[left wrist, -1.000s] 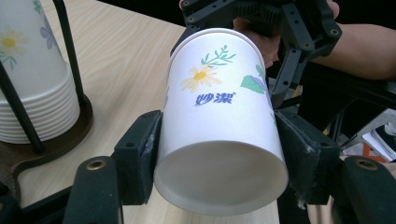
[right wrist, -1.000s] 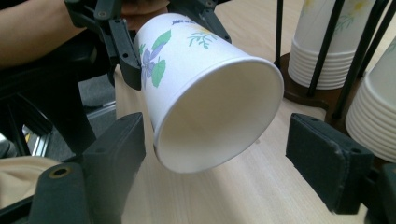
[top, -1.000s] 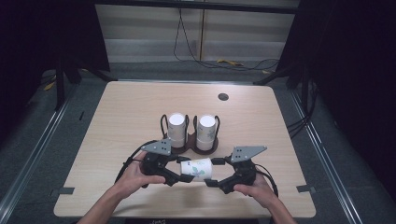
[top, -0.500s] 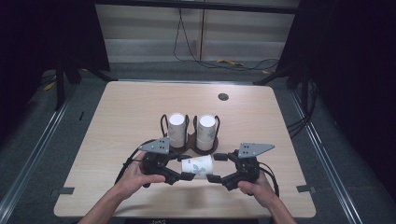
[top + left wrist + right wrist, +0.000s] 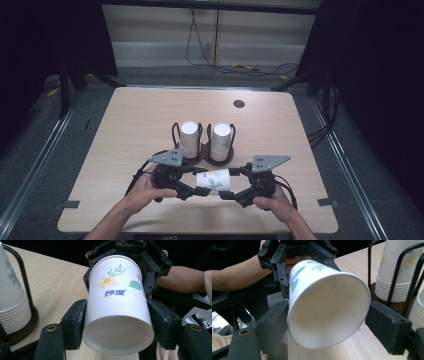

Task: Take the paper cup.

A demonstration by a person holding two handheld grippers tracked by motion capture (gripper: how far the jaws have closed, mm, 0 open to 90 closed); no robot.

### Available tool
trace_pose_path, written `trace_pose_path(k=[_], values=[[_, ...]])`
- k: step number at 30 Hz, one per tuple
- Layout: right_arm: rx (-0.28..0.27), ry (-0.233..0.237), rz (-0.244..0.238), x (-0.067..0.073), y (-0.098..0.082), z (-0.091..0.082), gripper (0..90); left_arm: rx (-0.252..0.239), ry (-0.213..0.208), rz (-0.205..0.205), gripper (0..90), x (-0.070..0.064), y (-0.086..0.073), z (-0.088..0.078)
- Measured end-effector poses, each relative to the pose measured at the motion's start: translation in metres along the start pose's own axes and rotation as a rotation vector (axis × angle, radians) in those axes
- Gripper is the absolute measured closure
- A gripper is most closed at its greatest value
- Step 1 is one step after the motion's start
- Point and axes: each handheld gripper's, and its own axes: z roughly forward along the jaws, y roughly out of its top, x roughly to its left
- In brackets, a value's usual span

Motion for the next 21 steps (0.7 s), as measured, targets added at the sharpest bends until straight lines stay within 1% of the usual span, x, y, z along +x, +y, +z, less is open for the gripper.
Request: trace_pose_path(k=[2, 5, 6, 7, 8, 10, 12, 16, 21], values=[[0.0, 0.013, 0.002, -0.0003, 0.0, 0.0017, 18.2, -0.001, -0.008, 0.002, 35.2, -0.0003, 0.0, 0.0005], [0.003, 0.01, 0.003, -0.0004, -0.0002, 0.0031, 17.2, 0.003, -0.01, 0.001, 35.2, -0.0004, 0.0, 0.0008], [0.0, 0.023, 0.004, -0.0011, -0.0009, 0.0042, 17.3, 0.003, -0.013, 0.006, 35.2, -0.0003, 0.0002, 0.0004], [0.0, 0.028, 0.003, -0.001, -0.0009, 0.0045, 18.0, 0.001, -0.017, 0.003, 35.2, -0.0014, 0.0004, 0.0002], [-0.003, 0.034, -0.005, -0.0004, -0.0009, 0.0043, 20.6, 0.001, -0.016, 0.004, 35.2, -0.0014, 0.0004, 0.0], [-0.007, 0.031, -0.016, 0.0007, -0.0002, 0.004, 20.8, 0.002, -0.021, 0.004, 35.3, -0.0006, 0.0004, -0.0003], [-0.01, 0.033, -0.016, 0.0007, 0.0, 0.004, 20.8, 0.003, -0.02, 0.005, 35.2, -0.0005, 0.0005, -0.0002], [-0.028, 0.039, -0.011, 0.0004, 0.0005, 0.0037, 19.8, 0.011, -0.034, 0.006, 35.2, -0.0003, -0.0002, 0.0005], [-0.037, 0.057, -0.006, 0.0004, 0.0018, 0.0053, 22.5, 0.006, -0.04, 0.007, 35.6, 0.0004, -0.0001, -0.0007]])
